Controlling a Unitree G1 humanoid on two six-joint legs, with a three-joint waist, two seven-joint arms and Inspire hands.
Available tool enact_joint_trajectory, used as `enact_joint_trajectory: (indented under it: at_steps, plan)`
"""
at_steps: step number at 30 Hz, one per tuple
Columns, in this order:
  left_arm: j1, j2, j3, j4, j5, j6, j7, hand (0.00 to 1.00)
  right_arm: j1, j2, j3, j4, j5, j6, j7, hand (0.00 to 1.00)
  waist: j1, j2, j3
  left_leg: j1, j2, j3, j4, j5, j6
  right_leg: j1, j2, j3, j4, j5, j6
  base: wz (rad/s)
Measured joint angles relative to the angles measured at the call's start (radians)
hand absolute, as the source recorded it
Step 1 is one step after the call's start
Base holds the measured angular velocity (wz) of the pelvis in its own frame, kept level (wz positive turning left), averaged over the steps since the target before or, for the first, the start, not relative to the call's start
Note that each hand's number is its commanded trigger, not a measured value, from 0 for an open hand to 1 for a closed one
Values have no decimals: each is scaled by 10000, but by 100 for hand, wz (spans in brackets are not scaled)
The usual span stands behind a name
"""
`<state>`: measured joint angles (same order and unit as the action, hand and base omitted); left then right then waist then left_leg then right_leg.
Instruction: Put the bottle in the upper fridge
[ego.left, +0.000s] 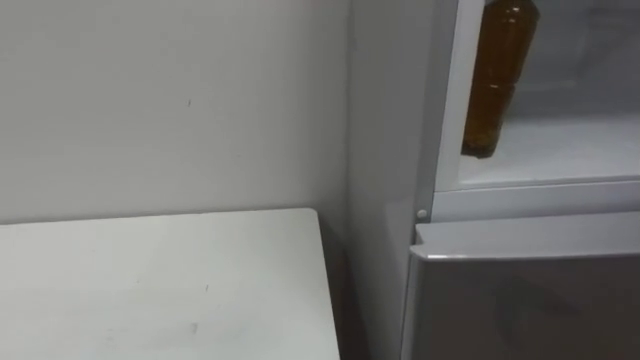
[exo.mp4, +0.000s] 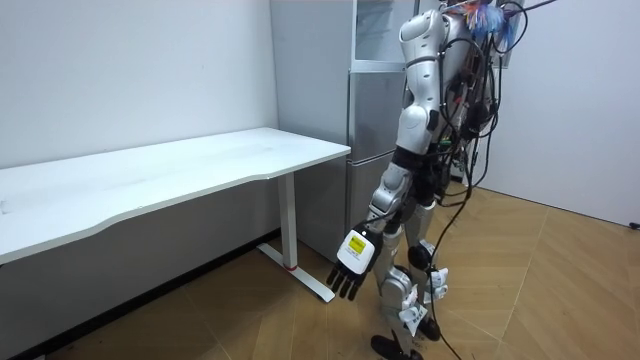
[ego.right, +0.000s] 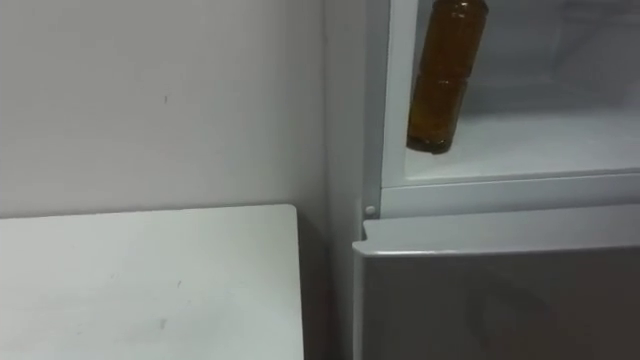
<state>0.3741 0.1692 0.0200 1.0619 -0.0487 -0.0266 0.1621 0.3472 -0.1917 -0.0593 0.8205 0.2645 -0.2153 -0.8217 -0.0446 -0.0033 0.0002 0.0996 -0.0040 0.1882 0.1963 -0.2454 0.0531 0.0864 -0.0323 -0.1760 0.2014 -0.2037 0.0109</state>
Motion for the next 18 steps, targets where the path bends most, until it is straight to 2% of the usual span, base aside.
enact_joint_trajectory:
  at_steps: [2,4,7,10,14,18]
  plan:
    - [-15,-2,-44,66,0,3,-90,0,10,5,226,504,32,73,417,0,1,-12,5,-3,1,7,13,-19,-9,1,14,33,-12,1,0,-4]
    - [-102,3,-35,156,20,66,-224,0,-174,3,418,1451,41,369,1221,0,29,3,0,-3,0,5,12,-31,-8,40,17,-2,-138,11,7,0]
    - [-118,14,-34,183,44,123,-288,0,-143,3,479,1981,13,875,2496,0,21,55,11,65,-4,-17,-6,-35,-9,144,1,-134,-157,19,14,6]
    - [-172,15,-32,200,221,271,-457,0,-208,3,594,2292,-222,1166,3483,0,121,130,38,209,-2,-3,-139,-39,-17,195,23,-82,-145,17,15,-5]
    - [-325,15,-31,202,361,298,-486,0,-421,3,695,2288,-661,1406,4391,0,202,168,62,199,-2,-4,-149,-41,-19,184,29,-65,-138,17,15,-1]
    - [-422,13,-36,220,431,456,-610,0,-779,10,693,2276,-736,1435,5017,0,195,167,62,205,3,-2,-150,-43,-21,194,32,-73,-145,20,12,0]
